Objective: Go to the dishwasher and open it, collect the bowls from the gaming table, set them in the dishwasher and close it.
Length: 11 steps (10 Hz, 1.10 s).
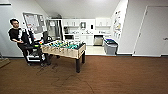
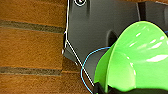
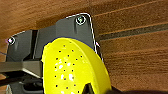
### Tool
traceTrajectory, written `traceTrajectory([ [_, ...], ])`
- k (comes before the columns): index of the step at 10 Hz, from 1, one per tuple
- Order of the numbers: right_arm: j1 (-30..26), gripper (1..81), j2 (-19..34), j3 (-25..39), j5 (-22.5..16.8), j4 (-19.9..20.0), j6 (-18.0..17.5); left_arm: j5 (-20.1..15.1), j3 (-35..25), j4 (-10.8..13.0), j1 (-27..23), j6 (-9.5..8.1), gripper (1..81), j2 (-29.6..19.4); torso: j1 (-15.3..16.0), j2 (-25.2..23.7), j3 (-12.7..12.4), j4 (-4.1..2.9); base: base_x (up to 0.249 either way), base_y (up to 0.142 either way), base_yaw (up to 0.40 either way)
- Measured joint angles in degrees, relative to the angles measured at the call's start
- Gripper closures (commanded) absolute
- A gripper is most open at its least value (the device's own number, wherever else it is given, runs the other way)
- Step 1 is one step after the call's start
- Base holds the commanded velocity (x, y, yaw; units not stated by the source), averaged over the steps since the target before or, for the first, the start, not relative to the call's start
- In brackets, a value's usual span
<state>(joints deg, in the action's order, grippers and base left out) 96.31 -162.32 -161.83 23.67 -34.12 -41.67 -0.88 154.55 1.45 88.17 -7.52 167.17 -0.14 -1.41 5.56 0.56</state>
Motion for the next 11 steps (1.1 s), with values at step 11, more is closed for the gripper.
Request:
traceTrajectory([
  [11,-1.46,81.1,-0.11,0.0,0.3,0.0,0.05,0.48,0.05,0.0,-1.44,0.0,81.1,-0.05,0.19,0.11,0.0,0.0,0.234,-0.08,0.0],
])
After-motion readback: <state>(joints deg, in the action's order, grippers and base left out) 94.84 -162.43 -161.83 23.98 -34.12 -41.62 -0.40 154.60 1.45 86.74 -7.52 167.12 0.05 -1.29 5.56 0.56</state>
